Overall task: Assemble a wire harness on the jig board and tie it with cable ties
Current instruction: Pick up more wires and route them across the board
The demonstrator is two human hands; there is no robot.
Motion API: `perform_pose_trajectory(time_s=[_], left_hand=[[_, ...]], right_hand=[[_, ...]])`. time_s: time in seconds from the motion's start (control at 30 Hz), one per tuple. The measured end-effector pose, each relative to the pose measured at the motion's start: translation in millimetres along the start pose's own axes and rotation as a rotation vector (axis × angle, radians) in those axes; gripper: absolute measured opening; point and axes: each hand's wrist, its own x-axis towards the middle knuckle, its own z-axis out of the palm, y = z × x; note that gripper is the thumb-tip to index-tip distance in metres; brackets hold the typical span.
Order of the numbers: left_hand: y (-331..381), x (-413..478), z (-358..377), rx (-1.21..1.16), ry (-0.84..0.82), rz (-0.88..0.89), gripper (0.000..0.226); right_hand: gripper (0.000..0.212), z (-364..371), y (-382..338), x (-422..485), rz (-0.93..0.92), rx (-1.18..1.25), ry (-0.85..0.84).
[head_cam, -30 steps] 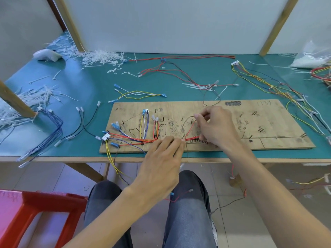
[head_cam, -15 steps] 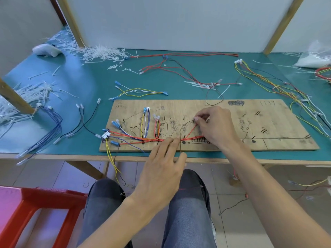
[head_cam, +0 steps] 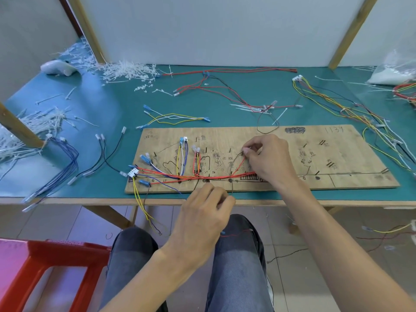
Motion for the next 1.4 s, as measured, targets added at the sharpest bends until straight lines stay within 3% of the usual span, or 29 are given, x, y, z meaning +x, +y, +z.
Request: perform_pose_trajectory(time_s=[0.23,0.37,0.47,0.57,0.87,1.07,1.13,1.2,1.4], left_hand=[[2.2,-4.6,-8.6,-0.082,0.1,0.013,0.035],[1.6,-1.1,-7.0,-0.245,0.182,-0.146,0.041],[3.7,0.2,-7.9,-0.378,0.197,-0.133,0.025],[8.4,-3.2,-10.2,-0.513,0.095,-0.16,0.014],[-5.4,-7.2,-14.8,-0.736,-0.195,-0.503,0.017],[-12.9,-8.7,-19.5,-1.051,-0.296,-0.547,0.025],[-13.4,-9.2,-19.8,-1.099,-0.258,-0.574,0.024],[-14.2,-9.0,-20.1,-1.162,-0.214,-0.598,0.022],[-20.1,-8.9,-17.6,-1.331,-0.108,-0.586,0.033]], right_hand=[[0.004,3.3,1.1,-3.2,0.017,0.049,0.063],[0.004,4.6,2.1,-3.4,0.034,0.054,0.081],[0.008,4.9,1.6,-3.5,0.044,0.052,0.084],[0.009,3.6,-0.6,-4.1,0.071,0.07,0.101],[0.009,3.3,-3.5,-12.4,0.064,0.107,0.125],[0.017,-4.7,-11.6,-30.1,-0.178,0.032,0.11],[0.009,-10.6,-16.9,-45.5,-0.337,0.068,0.065],[0.016,-15.0,-17.9,-69.4,-0.438,0.138,0.007],[0.046,-17.5,2.8,-139.3,-0.269,0.364,-0.487]])
